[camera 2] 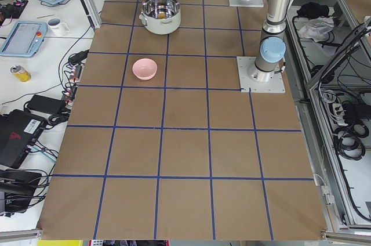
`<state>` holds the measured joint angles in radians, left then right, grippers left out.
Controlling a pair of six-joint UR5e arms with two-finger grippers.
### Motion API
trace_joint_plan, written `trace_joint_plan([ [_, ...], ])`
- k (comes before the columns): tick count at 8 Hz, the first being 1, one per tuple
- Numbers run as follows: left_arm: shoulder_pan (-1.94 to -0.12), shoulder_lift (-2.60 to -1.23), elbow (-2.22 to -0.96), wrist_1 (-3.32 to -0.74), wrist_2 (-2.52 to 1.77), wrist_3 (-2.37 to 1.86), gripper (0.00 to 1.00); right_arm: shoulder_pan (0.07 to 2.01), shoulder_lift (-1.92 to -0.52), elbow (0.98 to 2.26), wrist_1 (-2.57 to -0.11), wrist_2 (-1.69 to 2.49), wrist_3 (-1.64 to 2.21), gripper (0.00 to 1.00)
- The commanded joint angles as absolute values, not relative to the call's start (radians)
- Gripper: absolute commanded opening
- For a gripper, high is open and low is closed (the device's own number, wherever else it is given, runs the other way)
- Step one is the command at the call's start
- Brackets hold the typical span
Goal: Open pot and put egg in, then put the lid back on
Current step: 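Withdraw left gripper while right gripper carries lid back over pot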
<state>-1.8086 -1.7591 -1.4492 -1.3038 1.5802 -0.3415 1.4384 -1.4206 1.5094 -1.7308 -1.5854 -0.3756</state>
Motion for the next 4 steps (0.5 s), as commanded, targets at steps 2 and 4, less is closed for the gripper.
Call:
trace_joint_plan([
  [2,-1.524,-1.58,-1.46,-1.46,1.582,-0.064,1.0,1.616,-1.405,1.508,-1.796,-1.545,-0.244,0.0],
  [4,-1.496,-1.554,-1.46,-1.471,1.575,-0.003,1.0,1.698,-1.382,1.508,-1.836,-1.539,-0.177,0.0],
])
